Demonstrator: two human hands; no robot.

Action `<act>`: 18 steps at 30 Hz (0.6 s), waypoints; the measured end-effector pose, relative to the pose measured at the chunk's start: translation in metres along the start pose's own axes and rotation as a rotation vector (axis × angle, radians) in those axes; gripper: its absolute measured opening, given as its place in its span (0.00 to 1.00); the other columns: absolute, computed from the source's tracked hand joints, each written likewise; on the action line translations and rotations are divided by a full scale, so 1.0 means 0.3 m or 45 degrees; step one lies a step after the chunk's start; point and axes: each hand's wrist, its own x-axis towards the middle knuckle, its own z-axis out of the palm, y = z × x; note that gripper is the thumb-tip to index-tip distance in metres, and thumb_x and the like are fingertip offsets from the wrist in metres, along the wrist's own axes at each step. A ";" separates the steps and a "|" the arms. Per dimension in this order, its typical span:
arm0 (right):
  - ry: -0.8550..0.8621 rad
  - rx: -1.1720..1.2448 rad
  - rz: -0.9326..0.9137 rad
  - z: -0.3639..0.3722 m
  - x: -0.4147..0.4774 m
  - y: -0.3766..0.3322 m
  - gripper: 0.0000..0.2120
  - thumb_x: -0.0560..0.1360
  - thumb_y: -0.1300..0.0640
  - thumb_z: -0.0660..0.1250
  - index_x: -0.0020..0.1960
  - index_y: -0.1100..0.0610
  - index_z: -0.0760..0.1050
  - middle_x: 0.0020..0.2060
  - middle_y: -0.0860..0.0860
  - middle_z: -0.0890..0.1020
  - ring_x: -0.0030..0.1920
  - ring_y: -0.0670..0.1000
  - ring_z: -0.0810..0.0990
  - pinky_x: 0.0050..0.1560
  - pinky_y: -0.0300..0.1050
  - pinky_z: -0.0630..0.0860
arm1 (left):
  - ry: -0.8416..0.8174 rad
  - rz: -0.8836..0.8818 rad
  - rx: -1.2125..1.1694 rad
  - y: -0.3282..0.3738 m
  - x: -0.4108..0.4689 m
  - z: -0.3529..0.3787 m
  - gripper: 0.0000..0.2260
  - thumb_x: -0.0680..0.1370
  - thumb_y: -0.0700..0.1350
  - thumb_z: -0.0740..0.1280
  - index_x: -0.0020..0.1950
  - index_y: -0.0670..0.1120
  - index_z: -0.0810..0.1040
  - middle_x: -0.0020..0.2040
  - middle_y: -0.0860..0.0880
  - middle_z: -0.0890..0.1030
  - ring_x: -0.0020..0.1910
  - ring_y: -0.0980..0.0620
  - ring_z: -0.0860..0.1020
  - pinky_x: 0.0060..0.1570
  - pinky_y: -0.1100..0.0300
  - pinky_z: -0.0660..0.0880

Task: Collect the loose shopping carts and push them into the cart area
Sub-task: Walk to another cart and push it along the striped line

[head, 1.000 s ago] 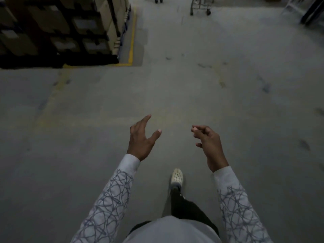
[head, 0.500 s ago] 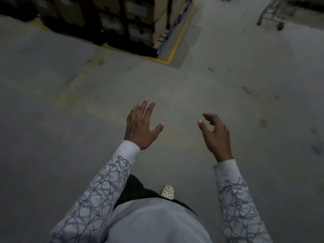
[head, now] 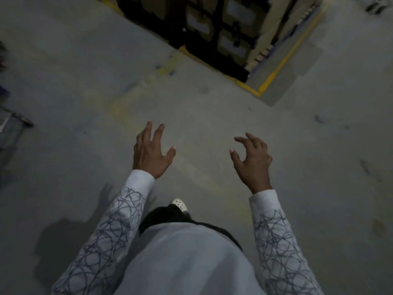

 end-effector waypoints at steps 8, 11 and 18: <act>-0.373 0.506 -0.155 0.208 0.555 -0.371 0.13 0.80 0.46 0.68 0.63 0.46 0.79 0.59 0.41 0.79 0.62 0.43 0.75 0.61 0.43 0.71 | 0.079 -0.337 -0.775 -0.116 0.425 -0.186 0.17 0.77 0.51 0.73 0.65 0.57 0.77 0.61 0.57 0.81 0.61 0.58 0.78 0.63 0.46 0.76; -0.608 0.726 -0.071 0.372 0.775 -0.486 0.12 0.80 0.45 0.67 0.63 0.43 0.79 0.61 0.39 0.79 0.61 0.39 0.76 0.59 0.49 0.78 | 0.226 -0.370 -1.036 -0.133 0.617 -0.265 0.21 0.73 0.60 0.70 0.65 0.58 0.77 0.62 0.57 0.82 0.63 0.57 0.78 0.65 0.51 0.75; -1.305 0.725 -0.051 0.757 1.376 -0.612 0.22 0.73 0.29 0.64 0.65 0.33 0.75 0.67 0.39 0.76 0.70 0.45 0.72 0.70 0.48 0.70 | 0.598 -0.152 -1.139 -0.149 1.178 -0.524 0.31 0.78 0.66 0.63 0.76 0.50 0.66 0.75 0.49 0.71 0.74 0.50 0.70 0.70 0.51 0.69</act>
